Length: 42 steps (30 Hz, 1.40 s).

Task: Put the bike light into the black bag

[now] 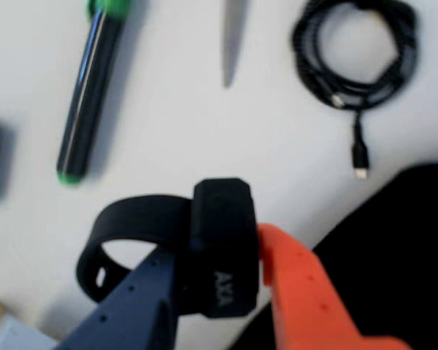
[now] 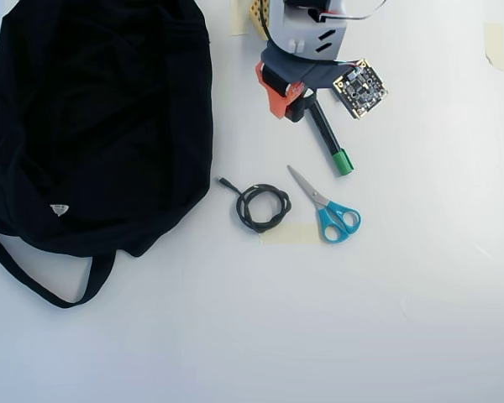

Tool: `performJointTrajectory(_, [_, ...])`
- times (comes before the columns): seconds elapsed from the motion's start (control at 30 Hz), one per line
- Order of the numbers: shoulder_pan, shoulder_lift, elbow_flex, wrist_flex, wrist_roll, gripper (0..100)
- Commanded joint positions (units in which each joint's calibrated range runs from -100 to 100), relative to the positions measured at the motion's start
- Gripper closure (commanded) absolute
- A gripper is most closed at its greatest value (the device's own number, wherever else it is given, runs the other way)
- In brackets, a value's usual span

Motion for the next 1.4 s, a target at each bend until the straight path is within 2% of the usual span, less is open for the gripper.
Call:
performJointTrajectory(0.0, [-0.4, -3.0, -2.8, -4.5, -6.8, 98])
performJointTrajectory(0.17, [0.2, -3.0, -2.8, -6.3, -17.9, 98])
performJointTrajectory(0.23, [0.7, -3.0, -3.1, -6.9, -20.6, 98])
performJointTrajectory(0.43, [3.7, -3.1, -5.6, -10.0, -21.7, 98])
performJointTrajectory(0.6, [9.3, -3.1, -8.8, -10.4, -26.2, 98])
performJointTrajectory(0.87, [18.2, -3.1, -12.3, -13.0, -27.3, 98])
performJointTrajectory(1.0, [20.6, -3.0, -11.8, -13.4, -32.7, 98])
performJointTrajectory(1.1, [27.4, -1.8, -11.3, -15.9, -34.3, 98])
performJointTrajectory(1.37, [40.5, -0.9, -4.8, -23.0, -33.9, 98])
